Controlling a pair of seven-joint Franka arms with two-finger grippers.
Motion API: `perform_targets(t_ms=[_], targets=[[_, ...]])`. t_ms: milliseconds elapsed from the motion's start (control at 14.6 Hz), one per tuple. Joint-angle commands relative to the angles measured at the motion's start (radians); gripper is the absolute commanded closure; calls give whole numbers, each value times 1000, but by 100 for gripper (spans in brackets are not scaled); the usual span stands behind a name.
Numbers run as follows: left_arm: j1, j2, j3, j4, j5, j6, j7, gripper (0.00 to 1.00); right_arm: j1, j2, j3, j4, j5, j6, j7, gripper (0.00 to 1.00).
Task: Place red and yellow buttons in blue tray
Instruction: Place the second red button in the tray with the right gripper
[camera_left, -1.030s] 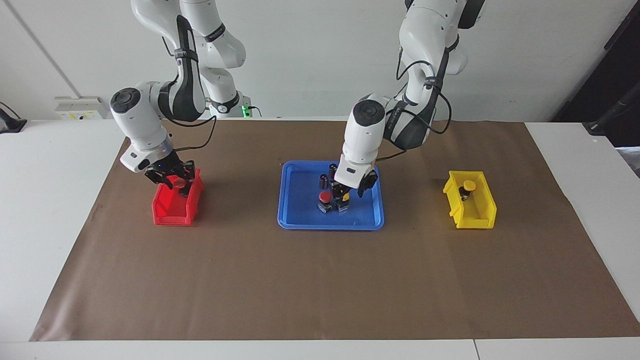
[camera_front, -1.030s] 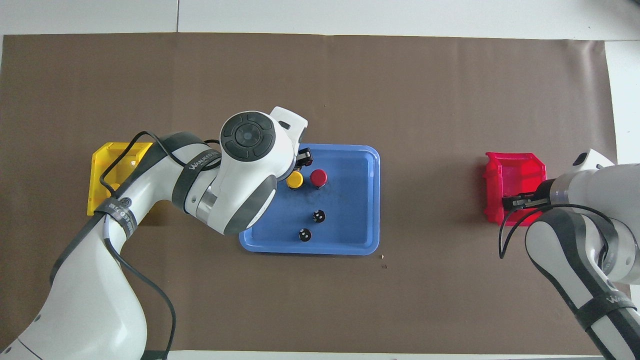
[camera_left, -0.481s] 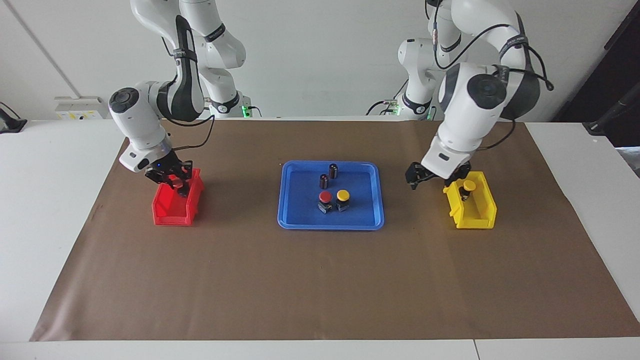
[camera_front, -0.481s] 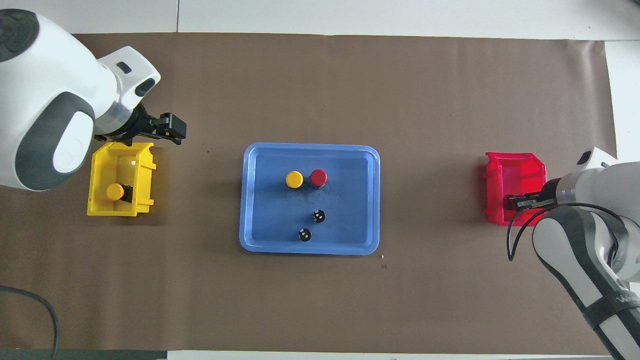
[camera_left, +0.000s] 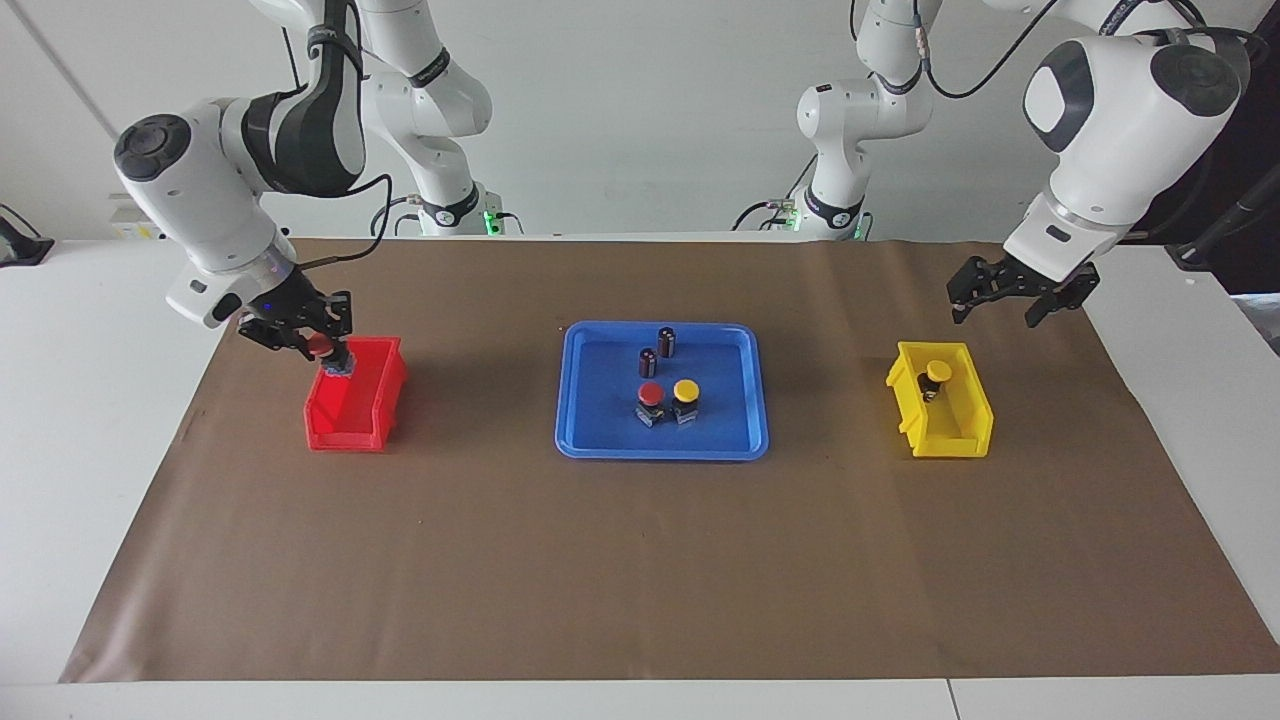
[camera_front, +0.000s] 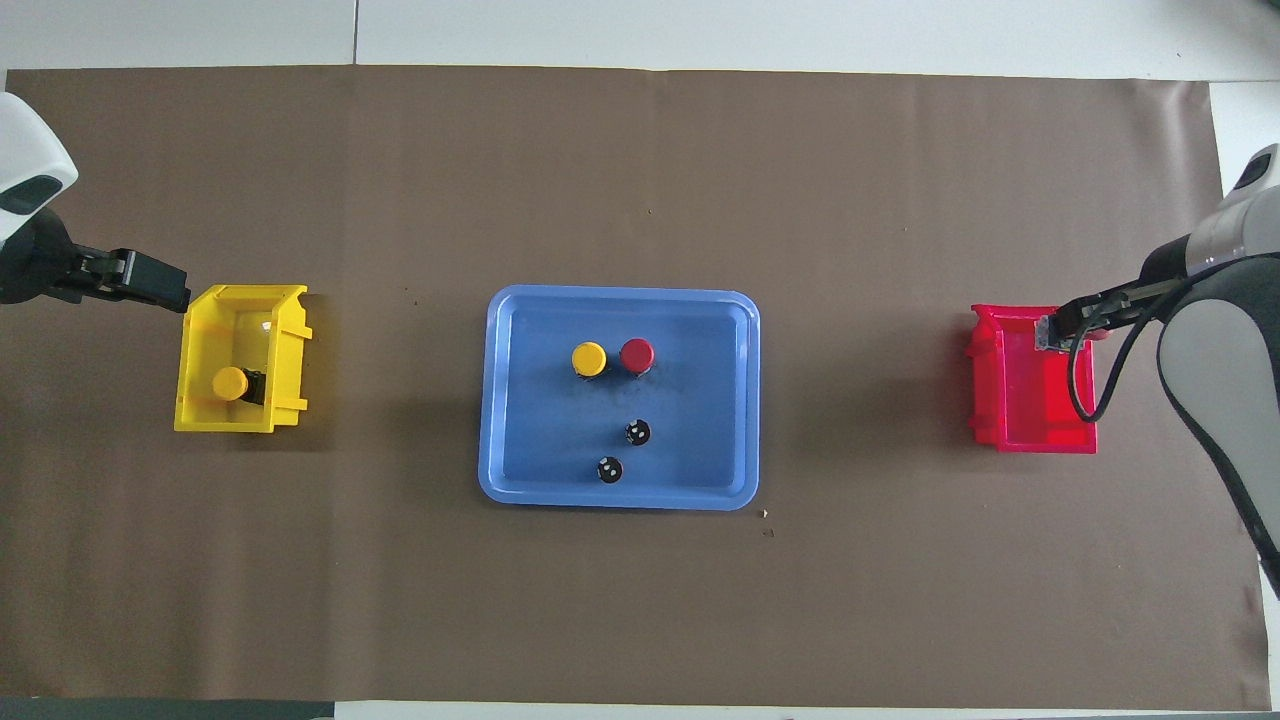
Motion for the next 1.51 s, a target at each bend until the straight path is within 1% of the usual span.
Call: perform_targets(t_ms=[0, 69, 137, 206, 275, 343, 412, 481, 618, 687, 824, 961, 1030, 1099, 1236, 1305, 1442], targets=[[22, -95, -8, -255, -10, 220, 8, 0, 204, 78, 5, 70, -9, 67, 323, 82], [37, -91, -8, -278, -9, 248, 11, 1, 271, 110, 5, 70, -9, 115, 439, 82], [40, -85, -8, -289, -9, 248, 9, 3, 308, 144, 7, 71, -9, 162, 515, 82], [57, -86, -6, -312, -10, 254, 6, 11, 336, 169, 7, 70, -7, 211, 545, 82], [78, -85, -6, -329, -10, 262, 8, 17, 373, 199, 7, 71, -7, 230, 569, 82], [81, -82, -6, -344, -10, 278, 8, 22, 411, 222, 5, 70, -9, 261, 621, 82], [83, -71, -6, -367, -10, 324, 3, 23, 440, 248, 7, 65, -10, 291, 655, 81], [83, -68, -6, -396, -10, 358, -14, 25, 447, 253, 5, 48, -15, 304, 660, 79], [82, -60, -6, -450, -10, 445, -58, 28, 450, 252, 7, 16, -15, 347, 666, 79], [82, -59, -6, -464, -10, 464, -60, 28, 468, 258, 7, 2, -15, 368, 675, 78], [82, -57, -6, -470, -10, 466, -58, 31, 485, 259, 5, -42, -15, 402, 686, 77], [82, -48, -6, -487, -10, 467, -60, 34, 482, 256, 5, -62, -15, 413, 686, 75], [82, -46, -6, -496, -10, 473, -61, 34, 482, 256, 5, -70, -15, 419, 686, 71], [82, -48, -6, -507, -10, 481, -61, 34, 484, 255, 5, -84, -15, 431, 686, 56], [82, -48, -6, -533, -10, 502, -60, 34, 481, 250, 2, -73, -16, 411, 686, 0], [83, -48, -6, -542, -10, 516, -58, 34, 473, 246, -1, -58, -17, 396, 686, 0], [82, -46, -6, -564, -10, 556, -60, 34, 404, 226, -6, 57, -17, 266, 675, 0]])
